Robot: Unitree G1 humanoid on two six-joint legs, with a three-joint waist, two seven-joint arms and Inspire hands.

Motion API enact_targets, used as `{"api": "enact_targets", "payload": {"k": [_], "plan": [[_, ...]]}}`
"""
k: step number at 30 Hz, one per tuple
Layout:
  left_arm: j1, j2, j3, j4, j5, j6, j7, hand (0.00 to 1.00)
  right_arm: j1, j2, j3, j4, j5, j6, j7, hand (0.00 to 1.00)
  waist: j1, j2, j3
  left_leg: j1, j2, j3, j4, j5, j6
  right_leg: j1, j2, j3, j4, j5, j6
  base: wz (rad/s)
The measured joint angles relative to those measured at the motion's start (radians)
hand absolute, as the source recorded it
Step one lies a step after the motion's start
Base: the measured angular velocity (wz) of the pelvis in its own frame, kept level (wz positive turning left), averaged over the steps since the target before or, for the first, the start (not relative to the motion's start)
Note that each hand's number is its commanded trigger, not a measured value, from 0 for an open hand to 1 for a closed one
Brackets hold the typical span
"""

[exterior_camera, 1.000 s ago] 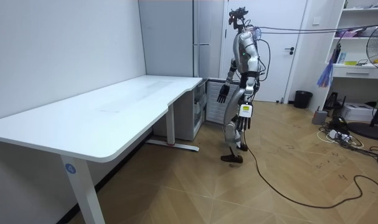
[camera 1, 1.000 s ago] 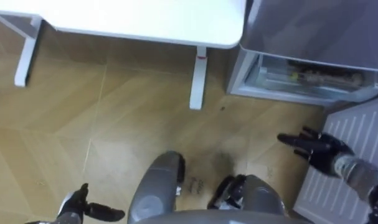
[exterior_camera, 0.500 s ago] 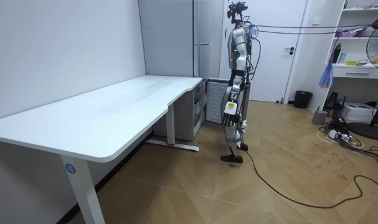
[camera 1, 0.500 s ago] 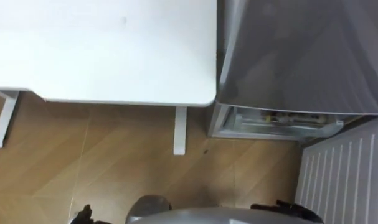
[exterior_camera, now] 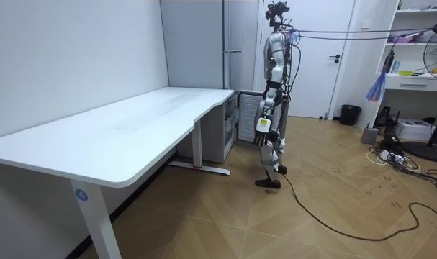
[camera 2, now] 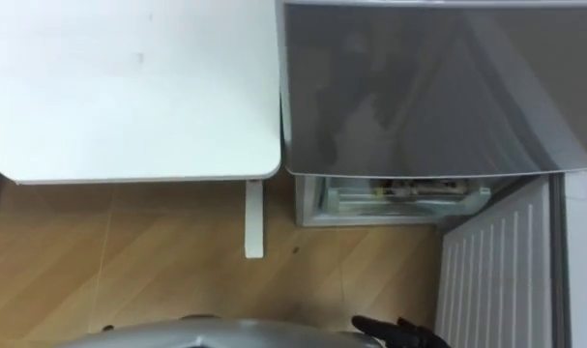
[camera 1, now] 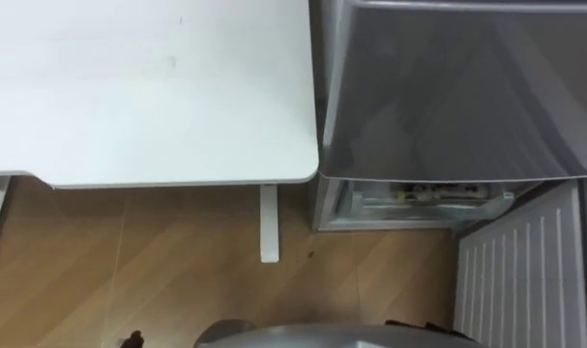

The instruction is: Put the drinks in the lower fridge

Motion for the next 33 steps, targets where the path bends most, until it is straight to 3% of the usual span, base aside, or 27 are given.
{"api": "enact_targets", "payload": {"k": [5, 19, 25, 29, 33], "plan": [[0.001, -0.003, 0.001, 0.010, 0.000, 0.012, 0.005, 0.00, -0.017, 0.002, 0.000, 0.000, -0.079, 0.000, -0.027, 0.00, 0.005, -0.005, 0.0008, 0.004, 0.005, 0.022, 0.010, 0.000, 0.000, -0.001, 0.001, 0.020, 0.002, 0.000, 0.000, -0.14], [0.009, -0.007, 0.018, 0.050, -0.001, 0.012, -0.002, 0.00, -0.028, 0.004, -0.012, -0.005, -0.148, -0.002, -0.083, 0.00, 0.011, -0.004, 0.0036, 0.012, 0.014, 0.022, 0.025, 0.000, 0.001, 0.011, 0.012, 0.052, 0.006, 0.013, -0.006, -0.02], [0.003, -0.008, 0.018, 0.046, 0.000, 0.010, 0.006, 0.00, -0.029, 0.020, -0.031, -0.055, -0.251, -0.013, -0.201, 0.00, -0.002, 0.000, -0.0010, 0.012, 0.015, 0.024, 0.030, 0.000, 0.001, 0.008, 0.013, 0.056, 0.007, 0.013, -0.007, -0.01], [-0.005, -0.008, 0.016, 0.030, 0.001, 0.008, 0.016, 0.00, -0.004, 0.017, -0.061, -0.165, -0.429, -0.016, -0.317, 0.00, -0.013, 0.006, -0.0068, 0.013, 0.015, 0.037, 0.021, 0.002, 0.003, -0.005, 0.013, 0.077, 0.008, 0.014, -0.007, -0.12], [-0.008, -0.007, 0.016, 0.011, -0.001, -0.019, 0.034, 0.00, 0.006, 0.017, -0.071, -0.313, -0.603, -0.048, -0.447, 0.00, -0.013, 0.003, -0.0093, 0.013, 0.017, 0.064, 0.017, 0.002, 0.005, -0.030, 0.011, 0.112, 0.022, 0.016, -0.006, -0.22]]}}
